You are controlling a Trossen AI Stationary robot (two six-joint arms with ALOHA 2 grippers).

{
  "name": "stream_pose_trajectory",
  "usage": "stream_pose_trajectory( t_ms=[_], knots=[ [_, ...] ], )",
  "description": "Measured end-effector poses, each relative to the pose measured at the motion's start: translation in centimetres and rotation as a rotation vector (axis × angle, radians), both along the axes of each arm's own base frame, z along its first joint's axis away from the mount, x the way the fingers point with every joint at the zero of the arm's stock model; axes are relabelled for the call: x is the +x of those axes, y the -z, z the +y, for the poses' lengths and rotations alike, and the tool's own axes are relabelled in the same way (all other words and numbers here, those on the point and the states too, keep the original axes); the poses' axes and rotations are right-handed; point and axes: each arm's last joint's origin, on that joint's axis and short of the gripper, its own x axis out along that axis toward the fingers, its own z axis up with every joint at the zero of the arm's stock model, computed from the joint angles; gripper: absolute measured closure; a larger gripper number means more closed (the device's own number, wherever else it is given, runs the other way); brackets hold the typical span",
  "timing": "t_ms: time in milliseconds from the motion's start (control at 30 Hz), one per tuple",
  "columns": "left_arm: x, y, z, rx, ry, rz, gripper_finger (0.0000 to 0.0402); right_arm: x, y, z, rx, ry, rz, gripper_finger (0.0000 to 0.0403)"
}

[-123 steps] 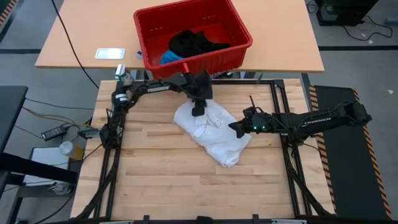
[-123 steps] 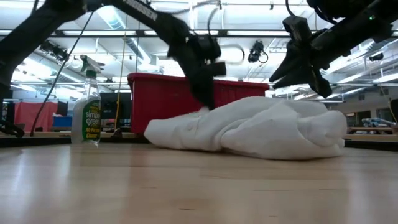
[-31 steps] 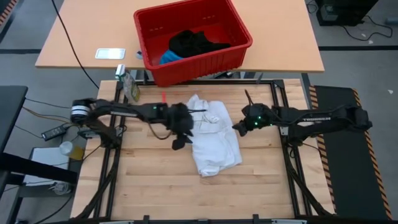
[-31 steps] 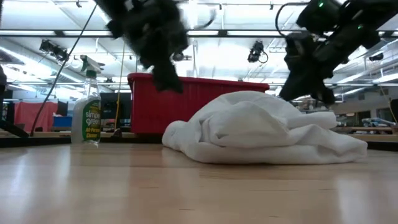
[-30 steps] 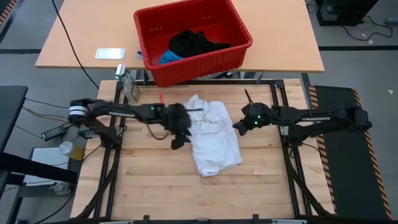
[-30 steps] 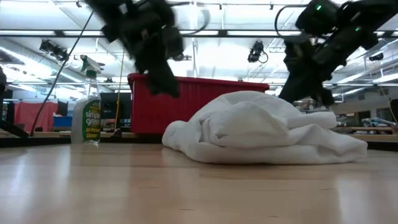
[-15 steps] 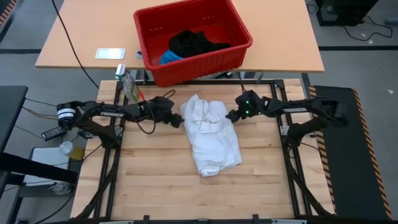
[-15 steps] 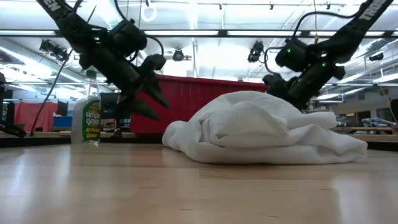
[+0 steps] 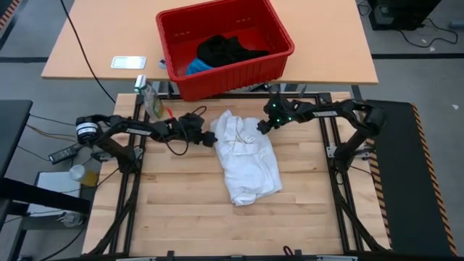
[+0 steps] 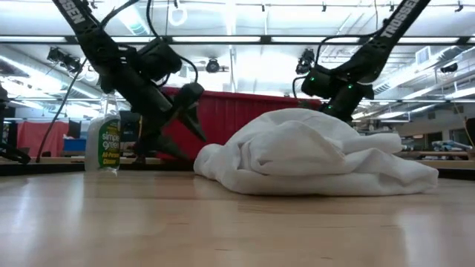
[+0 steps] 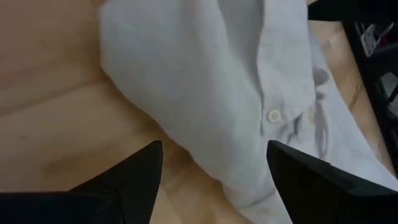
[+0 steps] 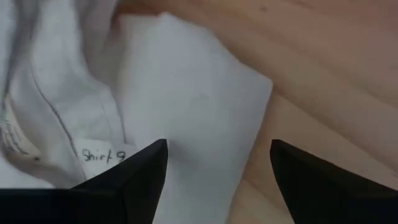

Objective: Fold laundry
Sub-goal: Fold the white polo shirt

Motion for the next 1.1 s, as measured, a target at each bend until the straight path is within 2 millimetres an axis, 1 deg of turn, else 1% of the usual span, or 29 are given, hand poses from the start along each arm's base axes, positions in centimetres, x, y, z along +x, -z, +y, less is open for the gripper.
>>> stream_pose_trajectory(
  t_ms=[133, 333, 433, 500, 567, 667, 733, 867, 900, 933, 1000, 1100],
  knots=[
    [0.3, 1.8, 0.3, -0.018, -0.083, 0.055, 0.0111, 0.4, 0.3, -0.4, 0.012, -0.025, 0.003, 0.0121],
    [1.6, 3.1, 1.5, 0.016, -0.112, -0.045, 0.0111, 0.9, 1.6, -0.9, 0.033, -0.041, -0.018, 0.0135],
    [2.4, 3.7, 1.9, 0.013, -0.113, -0.039, 0.0119, 1.4, 2.2, -0.8, 0.036, -0.063, -0.032, 0.0156],
    [3.1, 3.9, 2.1, 0.025, -0.101, -0.046, 0.0131, 1.8, 2.3, -0.6, 0.029, -0.076, -0.039, 0.0177],
    [3.6, 3.7, 2.3, 0.067, -0.067, -0.057, 0.0152, 1.9, 2.3, -0.4, 0.022, -0.081, -0.046, 0.0204],
    [4.5, 2.7, 2.6, 0.164, -0.012, -0.080, 0.0202, 2.2, 1.9, 0.0, 0.006, -0.119, -0.068, 0.0253],
    [5.0, 2.1, 3.0, 0.190, -0.004, -0.099, 0.0247, 2.2, 1.5, 0.1, -0.008, -0.134, -0.085, 0.0289],
    [4.9, 1.8, 3.7, 0.199, -0.019, -0.112, 0.0367, 2.1, 1.2, 0.1, -0.001, -0.150, -0.095, 0.0369],
    [4.9, 1.6, 3.9, 0.201, -0.013, -0.136, 0.0382, 2.2, 1.0, 0.2, 0.008, -0.164, -0.114, 0.0382],
    [4.9, 1.2, 4.1, 0.206, 0.014, -0.169, 0.0386, 2.1, 0.6, 0.3, 0.020, -0.181, -0.135, 0.0388],
    [4.9, -0.1, 4.3, 0.239, 0.094, -0.249, 0.0390, 2.1, -0.4, 0.5, 0.021, -0.206, -0.182, 0.0384],
    [4.6, -3.0, 4.3, 0.295, 0.204, -0.354, 0.0396, 1.7, -3.1, 0.9, -0.012, -0.238, -0.266, 0.0375]
  ],
)
